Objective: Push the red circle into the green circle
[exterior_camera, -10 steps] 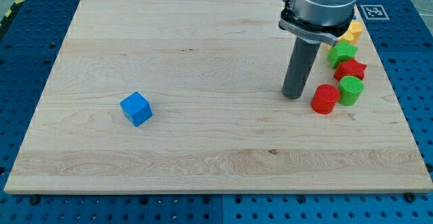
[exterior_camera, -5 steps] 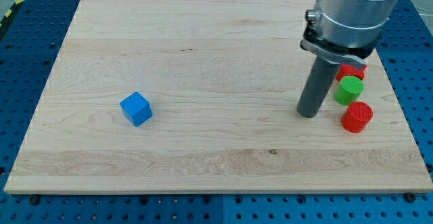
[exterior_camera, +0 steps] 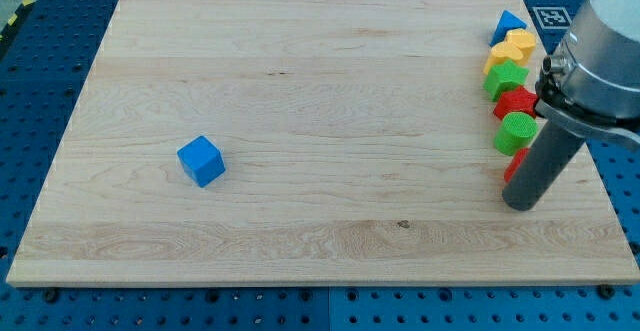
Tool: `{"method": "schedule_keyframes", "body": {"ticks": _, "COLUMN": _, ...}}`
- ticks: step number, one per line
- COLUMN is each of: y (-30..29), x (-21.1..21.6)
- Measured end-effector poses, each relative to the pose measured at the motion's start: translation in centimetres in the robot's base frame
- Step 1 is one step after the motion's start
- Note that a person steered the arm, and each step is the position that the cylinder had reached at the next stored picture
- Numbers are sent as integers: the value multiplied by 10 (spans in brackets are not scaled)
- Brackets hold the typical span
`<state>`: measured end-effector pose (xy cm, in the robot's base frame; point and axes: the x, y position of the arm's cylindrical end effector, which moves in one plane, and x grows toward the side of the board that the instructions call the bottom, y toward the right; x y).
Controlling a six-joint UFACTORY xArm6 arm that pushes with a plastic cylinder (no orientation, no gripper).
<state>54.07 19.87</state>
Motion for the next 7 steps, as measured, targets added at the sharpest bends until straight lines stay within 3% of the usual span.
{"method": "schedule_keyframes", "body": {"ticks": 2, "y": -4, "x": -21}}
{"method": "schedule_keyframes", "body": {"ticks": 4, "y": -73, "x": -41}}
{"method": "schedule_keyframes", "body": {"ticks": 7, "y": -319, "x": -66}}
